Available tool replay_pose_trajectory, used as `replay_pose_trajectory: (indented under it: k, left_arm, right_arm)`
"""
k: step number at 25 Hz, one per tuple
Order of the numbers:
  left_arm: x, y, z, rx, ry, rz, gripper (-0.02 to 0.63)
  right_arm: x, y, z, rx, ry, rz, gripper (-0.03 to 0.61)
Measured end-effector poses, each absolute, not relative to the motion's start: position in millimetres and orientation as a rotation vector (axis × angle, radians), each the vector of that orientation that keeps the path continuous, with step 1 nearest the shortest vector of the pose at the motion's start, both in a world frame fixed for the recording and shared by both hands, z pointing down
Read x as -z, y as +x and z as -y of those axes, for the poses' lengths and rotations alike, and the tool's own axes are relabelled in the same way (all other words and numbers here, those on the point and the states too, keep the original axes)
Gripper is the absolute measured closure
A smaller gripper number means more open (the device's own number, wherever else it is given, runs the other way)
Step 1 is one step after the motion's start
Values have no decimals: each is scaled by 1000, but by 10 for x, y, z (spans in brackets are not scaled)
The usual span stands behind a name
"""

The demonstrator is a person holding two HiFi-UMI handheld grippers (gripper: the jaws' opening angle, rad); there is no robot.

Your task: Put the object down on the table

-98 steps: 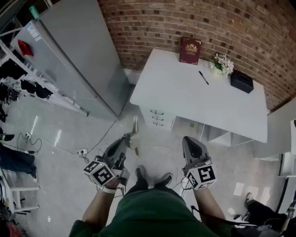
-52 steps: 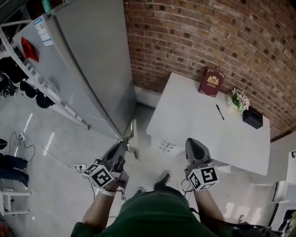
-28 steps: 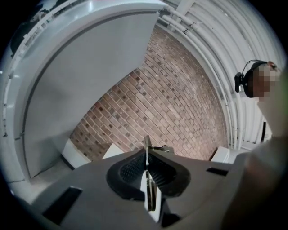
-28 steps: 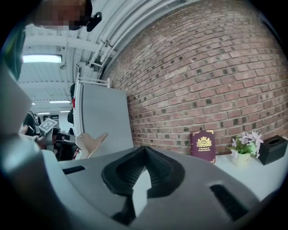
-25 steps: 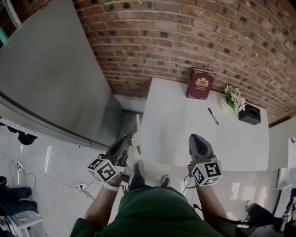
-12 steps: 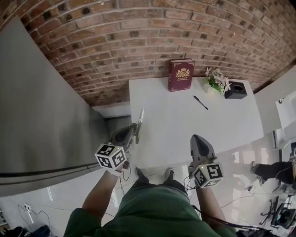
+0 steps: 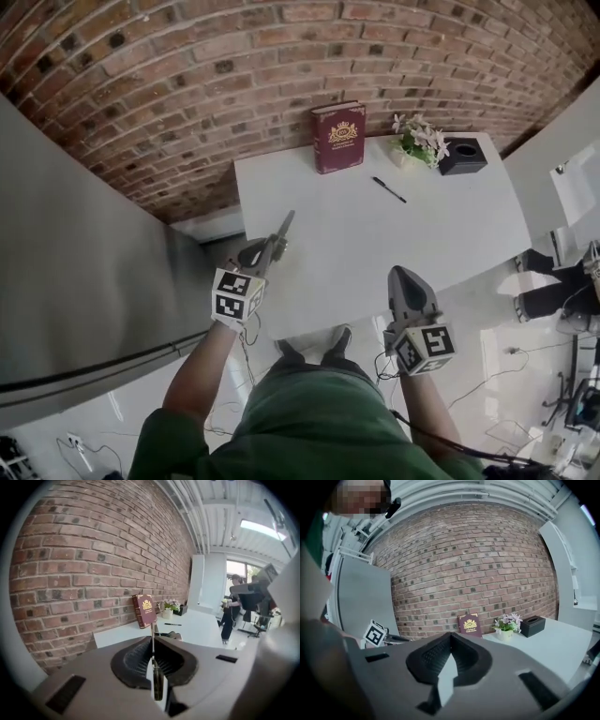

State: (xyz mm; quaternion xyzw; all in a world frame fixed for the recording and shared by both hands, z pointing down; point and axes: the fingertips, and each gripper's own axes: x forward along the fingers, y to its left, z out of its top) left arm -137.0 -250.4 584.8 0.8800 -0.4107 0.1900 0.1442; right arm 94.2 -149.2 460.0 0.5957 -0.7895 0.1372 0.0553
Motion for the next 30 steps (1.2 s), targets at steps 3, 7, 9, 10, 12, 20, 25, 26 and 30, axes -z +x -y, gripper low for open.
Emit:
replay_pose_trajectory:
  k: [3, 7, 9, 10, 12, 20, 25, 26, 30]
  left_arm:
    - [-6002, -1267, 2550, -680, 2597, 1173, 600]
    - [-6163, -1138, 2635, -863, 2676, 1164, 600]
    - [-6243, -1053, 2653, -949, 2711, 1132, 600]
    - [-6289, -1021, 2661, -988, 2726, 1116, 600]
    - [-6384, -965, 2682, -1050, 2755, 1092, 600]
    - [-6760, -789, 2774, -1212, 2841, 1014, 600]
    - [-6922, -703, 2836, -1228, 2877, 999, 600]
    - [-6951, -682, 2836, -1239, 2888, 993, 600]
    - [-7043, -620, 2818, -1292, 2931, 964, 600]
  right_arm:
    - [-4614, 1059, 1445, -411, 1814, 2382, 575]
    - [-4648, 1273, 1395, -428, 1843, 2348, 575]
    - [-4684, 1350, 1364, -445, 1857, 2334, 575]
    - [-4705, 1371, 1348, -455, 1861, 2329, 575]
    - [-4742, 1396, 1318, -474, 1866, 2321, 575]
    - [-4818, 1463, 1242, -514, 1880, 2287, 575]
    - [-4907, 1474, 1225, -529, 1871, 2253, 575]
    - [-4932, 1476, 1219, -534, 1867, 2250, 575]
    - [-4987, 1470, 1220, -541, 1852, 2229, 575]
